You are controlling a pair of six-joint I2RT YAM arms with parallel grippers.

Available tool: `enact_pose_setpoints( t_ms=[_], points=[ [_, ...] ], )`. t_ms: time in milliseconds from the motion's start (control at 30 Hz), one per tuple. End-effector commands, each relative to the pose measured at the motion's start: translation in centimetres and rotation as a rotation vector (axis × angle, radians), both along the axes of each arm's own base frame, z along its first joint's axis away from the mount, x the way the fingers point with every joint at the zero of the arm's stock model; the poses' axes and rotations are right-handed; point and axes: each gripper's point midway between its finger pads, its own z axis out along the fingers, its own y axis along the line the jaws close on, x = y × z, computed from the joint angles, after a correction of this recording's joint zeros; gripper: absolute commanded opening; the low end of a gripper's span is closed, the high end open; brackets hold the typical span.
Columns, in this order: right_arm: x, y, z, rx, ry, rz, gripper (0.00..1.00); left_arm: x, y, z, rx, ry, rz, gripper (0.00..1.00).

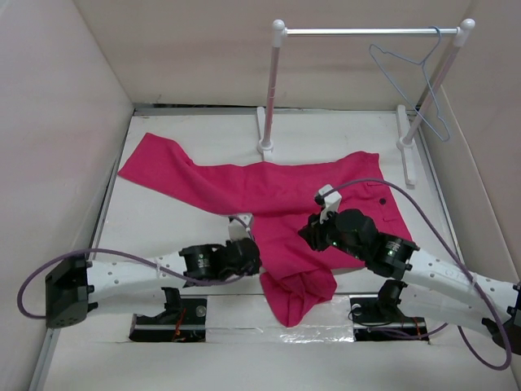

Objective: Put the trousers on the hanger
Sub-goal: Flatten out the trousers at the center of the board.

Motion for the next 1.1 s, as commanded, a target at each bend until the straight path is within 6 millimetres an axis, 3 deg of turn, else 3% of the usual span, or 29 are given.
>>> enact_pose_setpoints(
  t_ms=[0,67,133,167,200,300,467,500,600,633,667,700,767,800,867,900,967,1000,1067],
  points=[
    [0.1,-1.4,-0.1,-0.009,-0.011,-0.052,0.31,-5.2,-0.2,-1.4,0.006,0.114,-0.001,0.05],
    [-0.3,-1.5,0.0,-0.004,-0.005,-0.04,0.31,-6.8,-0.2,-2.5,0.036,0.146,-0.015,0.17],
    [-0.5,-1.7,0.0,-0.006,0.001,-0.041,0.31,-7.8,-0.5,-3.5,0.06,0.167,-0.029,0.36],
    [-0.3,-2.0,-0.1,-0.011,-0.005,-0.058,0.31,-8.1,-0.8,-3.8,0.066,0.171,-0.044,0.39],
    [-0.2,-2.1,0.0,-0.011,-0.008,-0.066,0.31,-8.3,-1.9,-3.8,0.036,0.178,-0.069,0.42],
    [0.0,-2.1,-0.2,-0.016,-0.004,-0.078,0.31,-8.6,-2.6,-5.2,0.071,0.181,-0.107,0.44],
    [0.0,-1.7,-1.2,-0.027,0.029,-0.08,0.41,-8.1,-2.6,-7.3,0.148,0.169,-0.096,0.43],
    [0.1,-1.7,-1.4,-0.029,0.033,-0.084,0.41,-8.0,-3.0,-7.2,0.136,0.159,-0.104,0.43],
    [0.6,-1.6,-2.2,-0.027,0.041,-0.108,0.41,-7.1,-2.7,-7.3,0.171,0.123,-0.061,0.14],
    [1.1,-1.6,-2.3,-0.02,0.032,-0.124,0.4,-6.7,-2.4,-6.9,0.186,0.107,-0.048,0.0],
    [1.3,-1.7,-2.8,-0.026,0.035,-0.131,0.4,-6.3,-2.8,-5.6,0.177,0.086,-0.033,0.0],
    [1.9,-1.9,-3.0,-0.024,0.038,-0.145,0.4,-5.5,-1.1,-5.2,0.245,0.047,-0.003,0.0],
    [2.4,-1.5,-4.1,-0.031,0.056,-0.14,0.4,-4.6,-0.9,-1.4,0.199,-0.005,0.03,0.0],
    [2.6,-1.5,-4.7,-0.038,0.073,-0.153,0.4,-3.7,1.2,-0.2,0.261,-0.055,0.064,0.0],
    [3.6,-2.0,-6.0,-0.051,0.104,-0.199,0.4,-3.0,1.8,4.4,0.178,-0.104,0.087,0.0],
    [3.8,-2.3,-7.6,-0.07,0.148,-0.221,0.4,-2.7,3.4,5.5,0.214,-0.133,0.096,0.0],
    [5.0,-3.0,-8.5,-0.043,0.171,-0.265,0.4,-1.9,4.7,9.4,0.151,-0.157,0.136,0.0],
    [5.2,-2.7,-8.9,-0.01,0.191,-0.265,0.39,-1.8,6.6,10.1,0.206,-0.173,0.143,0.0],
    [6.0,-3.9,-10.0,0.016,0.205,-0.321,0.38,-1.3,8.4,12.9,0.196,-0.2,0.179,0.0]
  ],
)
